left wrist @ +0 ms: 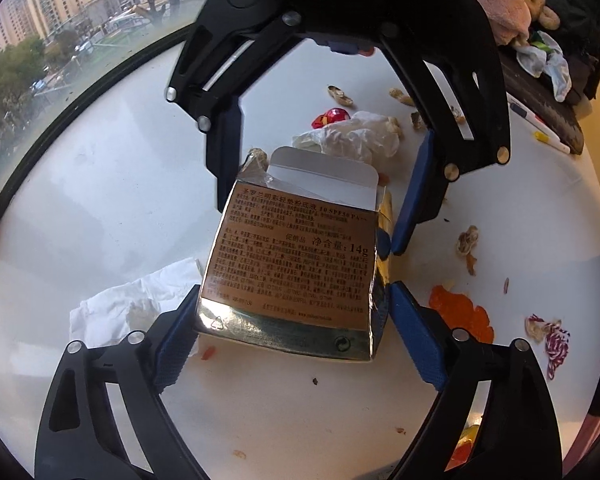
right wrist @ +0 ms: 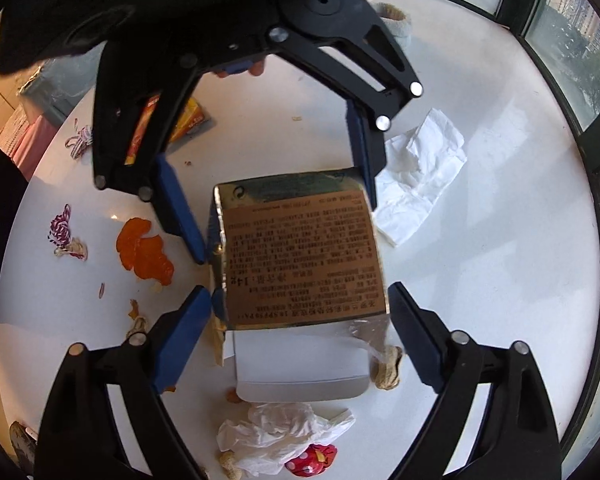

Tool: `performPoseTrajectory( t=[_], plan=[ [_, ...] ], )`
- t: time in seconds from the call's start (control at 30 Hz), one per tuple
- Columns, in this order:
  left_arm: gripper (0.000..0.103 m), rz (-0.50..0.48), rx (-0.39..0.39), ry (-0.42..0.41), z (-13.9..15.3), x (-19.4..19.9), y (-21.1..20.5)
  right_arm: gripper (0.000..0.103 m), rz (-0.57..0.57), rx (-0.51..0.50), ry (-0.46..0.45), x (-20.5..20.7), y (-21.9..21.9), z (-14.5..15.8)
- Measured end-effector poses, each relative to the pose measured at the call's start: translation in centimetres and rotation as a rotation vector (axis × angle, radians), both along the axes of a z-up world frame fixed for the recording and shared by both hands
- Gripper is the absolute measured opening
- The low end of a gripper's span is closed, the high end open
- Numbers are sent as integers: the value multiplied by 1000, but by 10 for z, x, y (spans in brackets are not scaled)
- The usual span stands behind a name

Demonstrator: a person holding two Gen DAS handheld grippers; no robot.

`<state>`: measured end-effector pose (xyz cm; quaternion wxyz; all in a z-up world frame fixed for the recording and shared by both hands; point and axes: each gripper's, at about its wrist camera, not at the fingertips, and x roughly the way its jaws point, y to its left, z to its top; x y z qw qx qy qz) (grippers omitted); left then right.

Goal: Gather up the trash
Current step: 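Close both grippers around the gold snack box, then carry the snack box in both grippers over the bin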

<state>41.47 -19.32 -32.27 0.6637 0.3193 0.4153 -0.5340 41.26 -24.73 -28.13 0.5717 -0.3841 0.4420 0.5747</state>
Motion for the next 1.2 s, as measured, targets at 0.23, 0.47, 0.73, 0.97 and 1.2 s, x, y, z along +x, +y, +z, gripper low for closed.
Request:
performPoseTrajectory(
  t=[0.23,0.47,0.73,0.97,1.2],
  plan=[
    [86,-10,-3,-9,2,-4,-2,82,-2,-22,-11,-4,-4,6],
    [86,-15,-22,-19,29,-20,5,81,-10,-7,-16,-16,0,29],
    [86,18,-41,-58,78,-50,21,81,20,2,-39,-39,6,78],
    [86,69,-39,-107,120,-85,44,81,67,9,-80,-71,25,126],
    [86,134,-36,-147,156,-142,76,81,133,19,-106,-123,61,157]
  ],
)
